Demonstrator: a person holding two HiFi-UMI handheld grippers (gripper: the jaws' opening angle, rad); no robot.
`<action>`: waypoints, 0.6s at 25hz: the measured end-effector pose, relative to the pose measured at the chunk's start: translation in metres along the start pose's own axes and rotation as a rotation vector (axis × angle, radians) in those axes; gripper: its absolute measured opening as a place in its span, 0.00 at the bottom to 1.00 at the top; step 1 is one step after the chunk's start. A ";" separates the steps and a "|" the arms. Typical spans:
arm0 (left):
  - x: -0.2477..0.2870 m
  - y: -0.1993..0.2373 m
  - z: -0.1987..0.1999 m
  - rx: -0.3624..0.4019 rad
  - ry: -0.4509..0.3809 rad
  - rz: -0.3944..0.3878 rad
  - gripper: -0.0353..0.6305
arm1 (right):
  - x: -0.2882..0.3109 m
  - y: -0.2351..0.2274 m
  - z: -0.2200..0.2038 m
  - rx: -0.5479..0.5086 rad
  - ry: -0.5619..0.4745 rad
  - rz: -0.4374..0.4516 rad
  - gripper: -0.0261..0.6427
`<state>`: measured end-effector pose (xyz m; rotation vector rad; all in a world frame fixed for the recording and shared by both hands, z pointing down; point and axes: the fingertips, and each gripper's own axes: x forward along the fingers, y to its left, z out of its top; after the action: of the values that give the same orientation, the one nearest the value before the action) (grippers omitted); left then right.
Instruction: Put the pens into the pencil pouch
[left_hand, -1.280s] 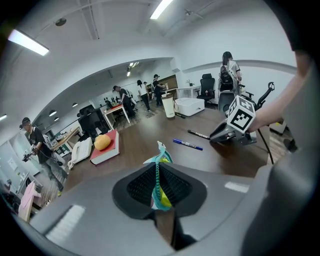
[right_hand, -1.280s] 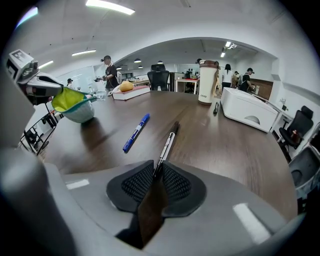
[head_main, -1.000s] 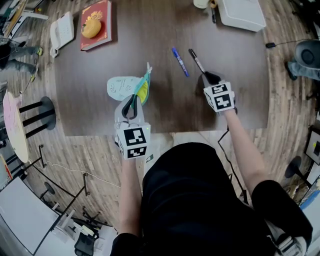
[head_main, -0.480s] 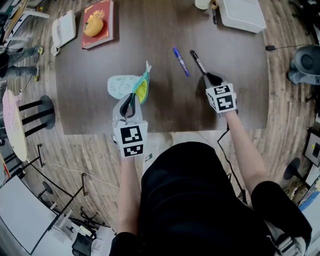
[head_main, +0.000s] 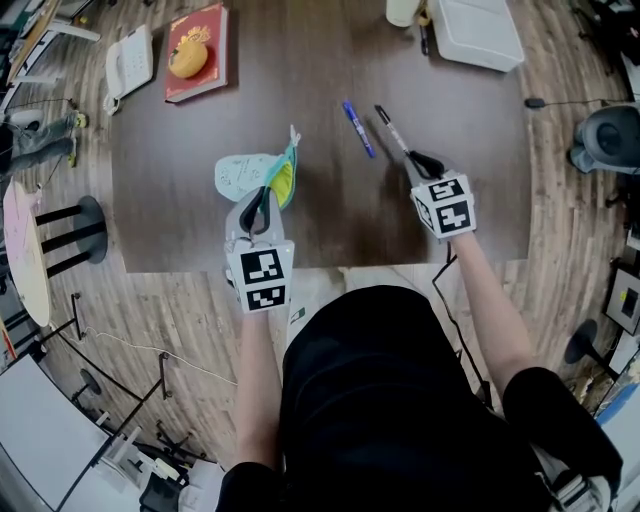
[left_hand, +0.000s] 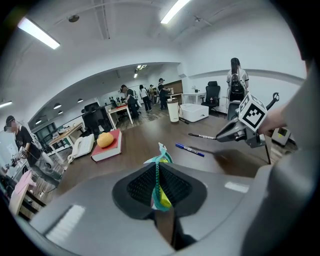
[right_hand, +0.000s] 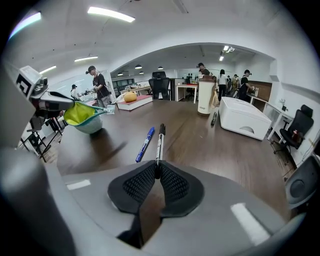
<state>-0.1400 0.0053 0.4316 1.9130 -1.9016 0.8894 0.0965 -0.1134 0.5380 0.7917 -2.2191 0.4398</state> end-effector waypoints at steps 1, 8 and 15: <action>0.000 -0.001 0.001 -0.002 -0.002 0.000 0.08 | -0.004 0.002 0.003 -0.008 -0.002 0.008 0.10; 0.004 0.001 0.003 -0.013 -0.008 0.002 0.08 | -0.024 0.024 0.027 -0.080 -0.038 0.079 0.10; 0.005 0.002 0.005 -0.021 -0.011 0.006 0.08 | -0.042 0.055 0.043 -0.133 -0.063 0.166 0.10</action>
<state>-0.1414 -0.0019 0.4308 1.9046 -1.9165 0.8591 0.0612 -0.0773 0.4745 0.5617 -2.3559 0.3461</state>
